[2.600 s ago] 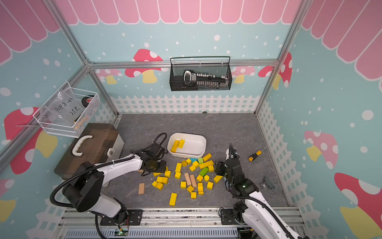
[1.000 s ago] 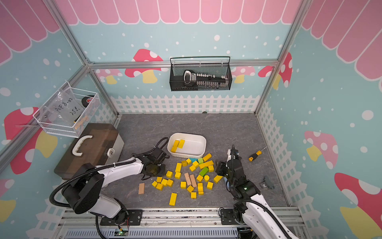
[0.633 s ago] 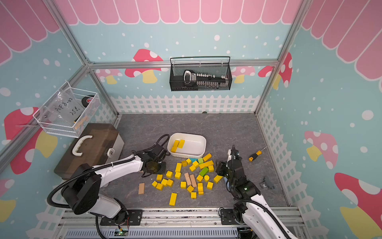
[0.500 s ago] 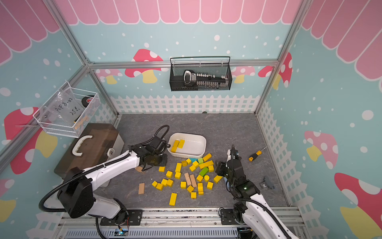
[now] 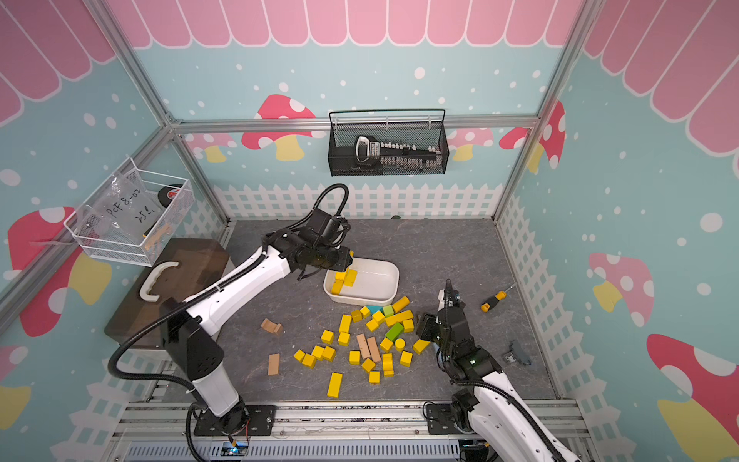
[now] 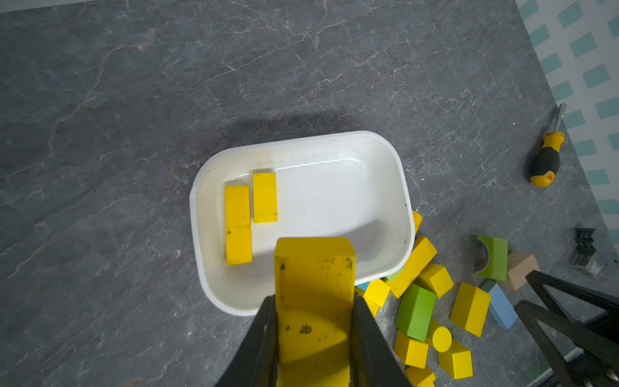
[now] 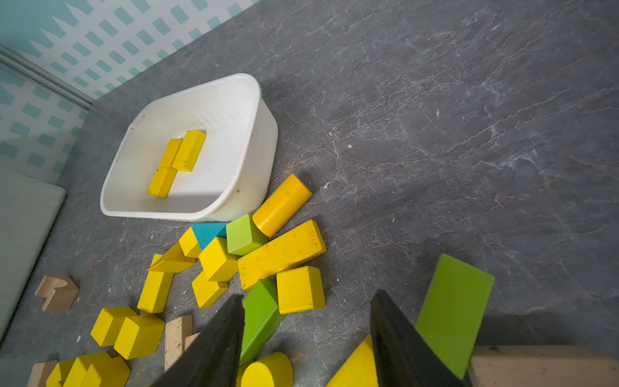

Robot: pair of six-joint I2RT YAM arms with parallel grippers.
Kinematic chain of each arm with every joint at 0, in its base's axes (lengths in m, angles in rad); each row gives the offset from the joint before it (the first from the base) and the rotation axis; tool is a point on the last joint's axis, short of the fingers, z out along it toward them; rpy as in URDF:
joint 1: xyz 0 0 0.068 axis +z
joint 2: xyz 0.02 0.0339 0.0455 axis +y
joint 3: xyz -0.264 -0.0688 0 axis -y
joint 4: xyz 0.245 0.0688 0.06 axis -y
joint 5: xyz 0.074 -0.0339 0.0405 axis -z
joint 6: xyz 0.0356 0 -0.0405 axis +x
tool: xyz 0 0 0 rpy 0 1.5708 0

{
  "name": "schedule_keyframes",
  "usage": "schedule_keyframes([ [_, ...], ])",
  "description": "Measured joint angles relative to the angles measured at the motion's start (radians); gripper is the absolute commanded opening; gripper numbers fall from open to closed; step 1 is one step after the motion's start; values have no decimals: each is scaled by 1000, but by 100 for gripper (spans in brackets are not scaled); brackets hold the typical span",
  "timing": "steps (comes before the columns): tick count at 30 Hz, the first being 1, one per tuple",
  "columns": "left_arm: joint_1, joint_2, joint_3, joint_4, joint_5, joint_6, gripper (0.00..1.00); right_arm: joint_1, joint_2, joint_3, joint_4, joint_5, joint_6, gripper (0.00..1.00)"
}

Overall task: Pick out the yellow building blocks
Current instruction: Place the building block in the storage box.

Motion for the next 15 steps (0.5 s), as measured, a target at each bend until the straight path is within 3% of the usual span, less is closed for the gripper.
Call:
schedule_keyframes([
  [7, -6, 256, 217, -60, 44, 15, 27, -5, -37, -6, 0, 9, 2, 61],
  [15, -6, 463, 350, -94, 68, 11, 27, -7, -4, -6, -3, 6, -3, 61],
])
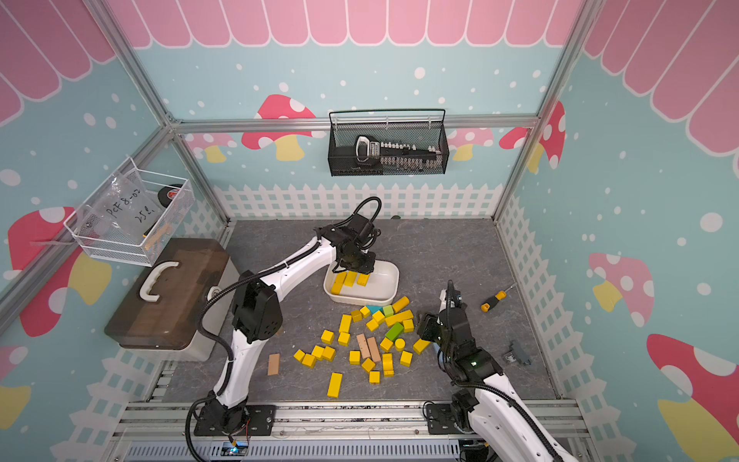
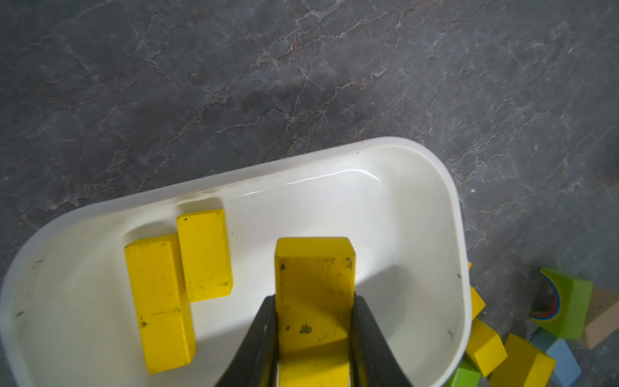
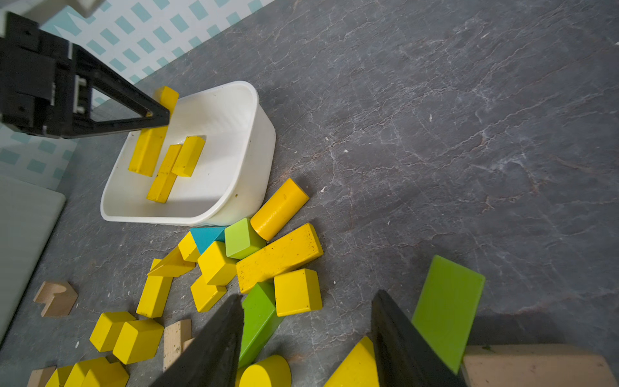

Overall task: Pick out the yellow building blocks
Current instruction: Place the building block in the storage box.

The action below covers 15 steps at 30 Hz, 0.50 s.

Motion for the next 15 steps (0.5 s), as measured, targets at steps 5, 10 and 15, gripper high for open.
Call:
schedule_keyframes([
  [5, 0, 89, 80, -25, -1, 0, 27, -5, 0, 0, 0, -1, -3, 61],
  [10, 8, 132, 114, -42, -10, 0, 29, -8, 6, 0, 0, -5, -3, 61],
  [15, 34, 160, 144, -59, -10, -4, 30, -11, 6, 0, 0, -11, -3, 61],
])
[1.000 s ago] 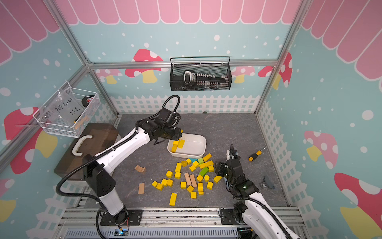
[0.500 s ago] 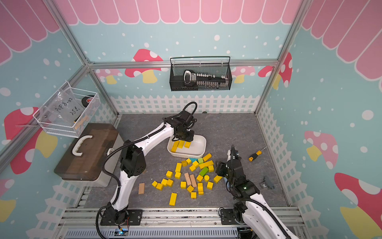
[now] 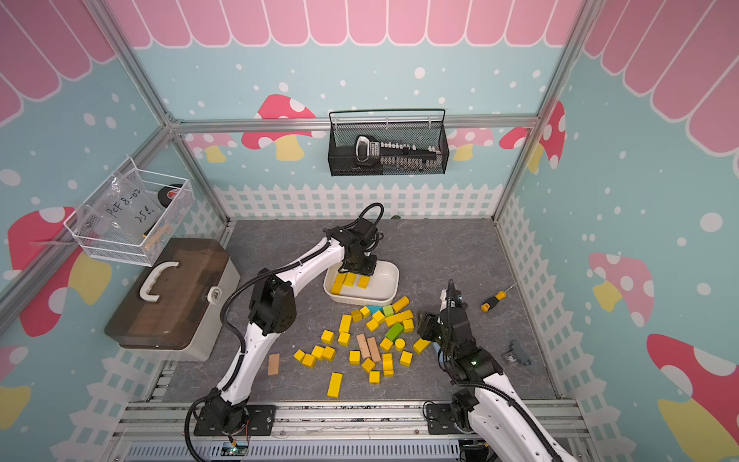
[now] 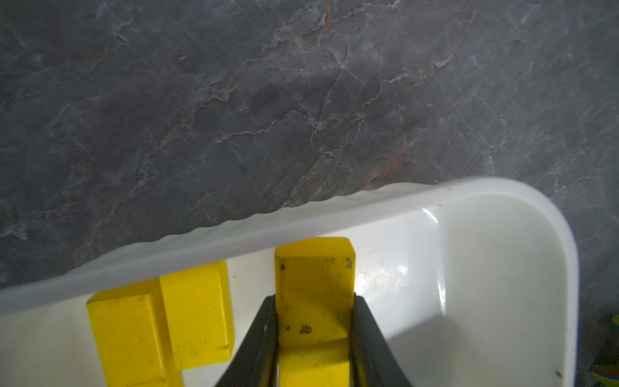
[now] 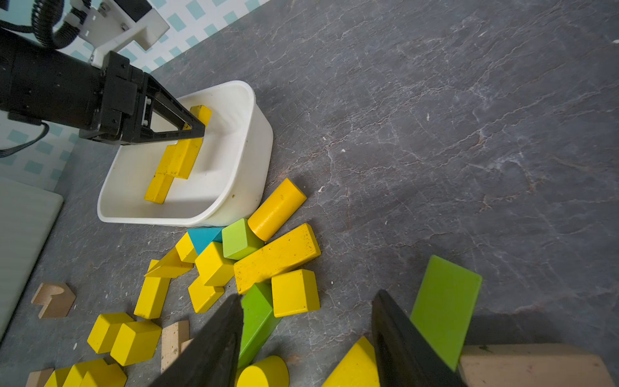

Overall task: Pick out the yellow building blocks
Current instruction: Place the building block in the storage box.

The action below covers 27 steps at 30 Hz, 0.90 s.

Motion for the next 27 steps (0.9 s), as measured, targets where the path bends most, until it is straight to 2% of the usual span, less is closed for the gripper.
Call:
schedule_keyframes([
  [6, 31, 23, 2, -9, -1, 0, 31, -5, 3, 0, 0, -4, 0, 61],
  [27, 47, 40, 2, -14, 12, -1, 31, -8, 8, 0, 0, -9, 0, 61],
])
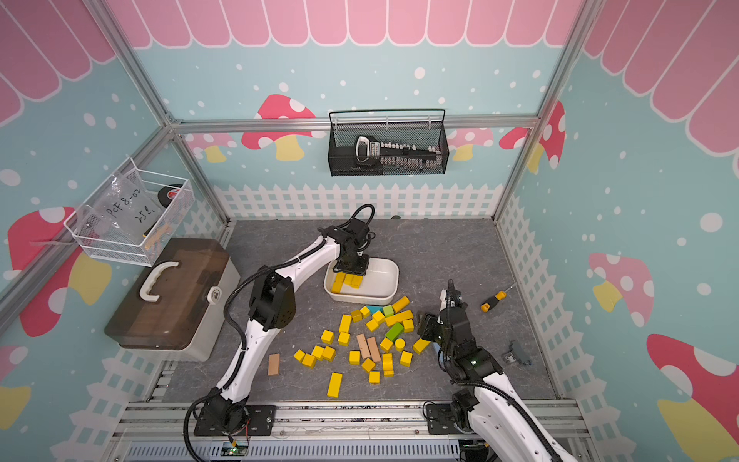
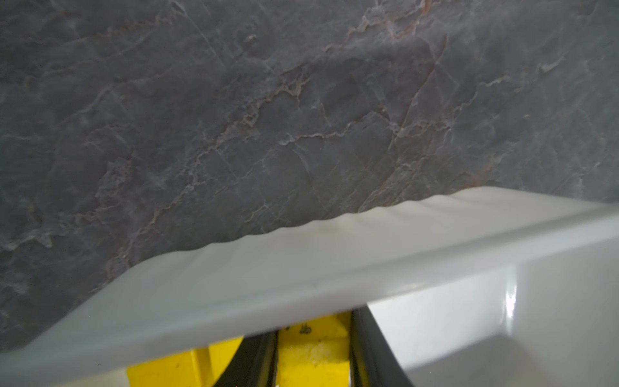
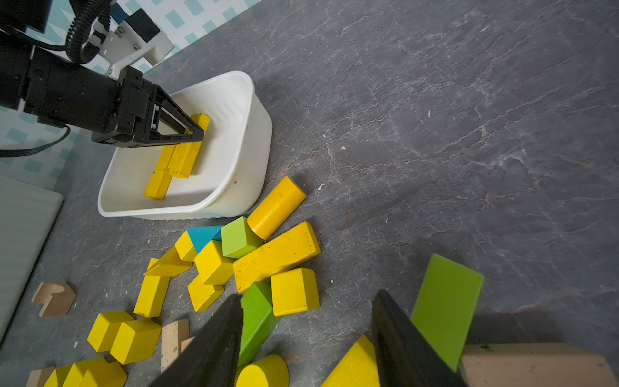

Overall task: Pick out the yellow building blocks
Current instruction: Place the building block in the storage box.

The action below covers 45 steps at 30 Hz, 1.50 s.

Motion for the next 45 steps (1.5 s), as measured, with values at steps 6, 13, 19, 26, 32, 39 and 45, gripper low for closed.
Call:
schedule_keyframes([
  [6, -1, 6, 0, 0, -13, -6, 34, -5, 0, 0, 0, -1, 0, 61],
  [13, -1, 6, -5, -10, -68, -7, 35, -5, 0, 0, 0, -6, 0, 61],
  [19, 0, 6, -5, -11, -82, -6, 43, -5, 0, 0, 1, -7, 0, 62],
  [26, 0, 6, -5, -11, -92, -11, 48, -10, 0, 0, 1, -8, 0, 62],
  [32, -5, 6, 17, -18, -91, -19, 50, -10, 0, -1, 2, -11, 0, 62],
  [39, -46, -12, 83, -19, -88, -25, 48, -11, 0, -1, 2, -14, 0, 62],
  [45, -79, -19, 100, -16, -62, -27, 24, -11, -1, -1, 3, -15, 0, 61],
])
